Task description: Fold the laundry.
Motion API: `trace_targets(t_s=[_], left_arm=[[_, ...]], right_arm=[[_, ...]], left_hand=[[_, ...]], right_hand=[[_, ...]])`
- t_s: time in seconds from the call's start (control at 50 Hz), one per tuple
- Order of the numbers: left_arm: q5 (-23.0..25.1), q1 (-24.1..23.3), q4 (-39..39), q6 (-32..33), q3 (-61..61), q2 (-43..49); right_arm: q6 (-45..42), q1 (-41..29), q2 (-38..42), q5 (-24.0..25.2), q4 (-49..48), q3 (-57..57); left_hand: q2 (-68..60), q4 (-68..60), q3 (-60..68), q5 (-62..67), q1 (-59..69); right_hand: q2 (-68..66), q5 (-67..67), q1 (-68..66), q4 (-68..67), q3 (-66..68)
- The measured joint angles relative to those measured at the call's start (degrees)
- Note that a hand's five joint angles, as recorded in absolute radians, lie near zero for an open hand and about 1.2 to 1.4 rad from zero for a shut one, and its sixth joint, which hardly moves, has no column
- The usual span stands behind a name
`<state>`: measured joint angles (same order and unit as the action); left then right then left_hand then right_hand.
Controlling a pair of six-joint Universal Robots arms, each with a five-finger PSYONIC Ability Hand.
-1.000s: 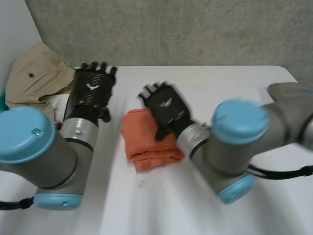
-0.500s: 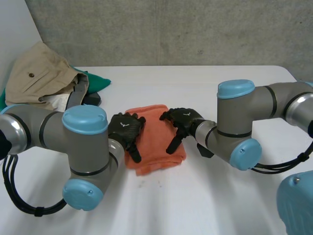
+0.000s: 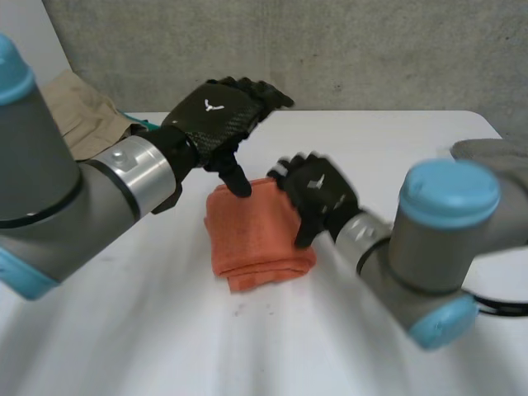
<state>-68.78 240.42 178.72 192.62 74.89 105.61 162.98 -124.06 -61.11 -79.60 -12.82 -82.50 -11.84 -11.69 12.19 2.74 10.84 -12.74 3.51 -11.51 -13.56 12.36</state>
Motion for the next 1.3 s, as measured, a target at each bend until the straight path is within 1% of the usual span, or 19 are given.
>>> trace_targets(t_s=[0.1,0.14,0.22,0.34,0.42,0.58,0.68,0.7,0.74,0.76,0.92,1.0,1.2,1.22,1.24,1.26,1.28,1.3], left_arm=[[9.51,2.03,-4.89,-0.04,0.47,-1.55],[11.31,2.41,-5.99,-0.02,0.54,-1.65],[12.70,2.74,-7.06,-0.01,0.56,-1.56],[12.42,2.69,-7.02,0.00,0.55,-1.39],[12.13,2.67,-6.79,-0.04,0.74,-1.35],[12.07,2.67,-6.66,-0.13,1.24,-1.35],[12.07,2.66,-6.64,-0.14,1.33,-1.34],[12.08,2.67,-6.63,-0.14,1.33,-1.34],[12.08,2.67,-6.63,-0.14,1.33,-1.33],[12.08,2.67,-6.62,-0.14,1.33,-1.32],[12.09,2.74,-6.62,-0.14,1.32,-1.29],[12.09,2.74,-6.62,-0.14,1.32,-1.29],[12.09,2.97,-6.63,-0.21,1.31,-1.36],[12.09,3.06,-6.62,-0.22,1.31,-1.36],[12.09,3.10,-6.63,-0.22,1.31,-1.37],[12.09,3.14,-6.63,-0.22,1.31,-1.37],[12.09,3.20,-6.63,-0.23,1.30,-1.37],[12.09,3.27,-6.63,-0.23,1.28,-1.38]], right_arm=[[-6.55,-3.80,1.84,-0.16,-6.23,-6.78],[-8.60,-4.81,3.47,-0.27,-7.71,-7.75],[-10.53,-5.86,7.47,-0.78,-9.56,-6.79],[-10.80,-6.24,11.96,-2.58,-10.53,-2.59],[-10.64,-6.42,14.77,-4.81,-10.61,1.59],[-10.58,-6.47,18.81,-6.26,-10.48,7.24],[-10.51,-6.47,19.95,-6.01,-10.49,8.99],[-10.45,-6.47,20.24,-5.83,-10.49,9.64],[-10.38,-6.46,20.54,-5.61,-10.48,10.40],[-10.30,-6.46,20.88,-5.31,-10.40,11.18],[-9.81,-6.45,22.81,-3.21,-9.21,15.64],[-8.90,-6.41,23.94,-2.62,-8.19,18.05],[-6.02,-6.37,28.03,-0.37,-2.88,25.16],[-5.87,-6.37,28.56,-0.12,-2.12,26.25],[-5.82,-6.37,28.82,-0.06,-1.80,26.84],[-5.79,-6.37,28.97,-0.04,-1.59,27.26],[-5.77,-6.37,29.16,-0.08,-1.38,27.81],[-5.74,-6.37,29.36,-0.29,-1.15,28.72]], left_hand=[[0.00,0.00,0.00,0.00,0.00],[0.00,0.00,0.00,0.00,0.00],[0.00,0.00,0.00,0.00,0.00],[0.00,0.00,0.00,0.00,0.00],[0.00,0.00,0.00,0.00,-0.01],[0.00,0.00,0.00,0.00,-0.02],[0.00,0.00,0.00,0.00,-0.02],[0.00,0.00,0.00,0.00,-0.02],[0.00,0.00,0.00,0.00,-0.02],[0.00,0.00,0.00,0.00,-0.02],[0.00,0.00,0.00,0.00,-0.01],[0.00,0.00,0.00,0.00,-0.01],[0.00,0.00,0.00,0.00,0.00],[0.00,0.00,0.00,0.00,0.00],[0.00,0.00,0.00,0.00,0.00],[0.00,0.00,0.00,0.00,0.00],[0.00,0.00,0.00,0.00,0.00],[0.00,0.00,0.00,0.00,0.00]], right_hand=[[0.00,0.00,0.00,0.00,0.00],[0.00,0.00,0.00,0.00,0.00],[0.00,0.00,0.00,0.00,0.00],[0.00,0.00,0.00,0.00,0.00],[0.00,0.00,0.00,0.00,0.00],[-0.05,-0.02,0.00,0.00,0.09],[-2.73,2.56,-1.49,-1.55,3.18],[-5.51,4.53,-4.28,-4.57,6.05],[-5.51,4.53,-4.28,-4.57,6.05],[-9.35,6.67,-8.23,-8.93,10.15],[-9.54,7.82,-8.80,-9.43,10.66],[-11.98,9.61,-10.18,-11.94,12.92],[-14.10,11.82,-11.89,-13.67,14.79],[-22.55,18.32,-19.03,-20.76,21.94],[-24.81,20.11,-20.99,-22.93,25.25],[-38.99,31.60,-30.56,-36.70,37.68],[-41.25,33.56,-31.78,-38.97,40.84],[-50.09,42.54,-36.21,-48.22,47.94]])
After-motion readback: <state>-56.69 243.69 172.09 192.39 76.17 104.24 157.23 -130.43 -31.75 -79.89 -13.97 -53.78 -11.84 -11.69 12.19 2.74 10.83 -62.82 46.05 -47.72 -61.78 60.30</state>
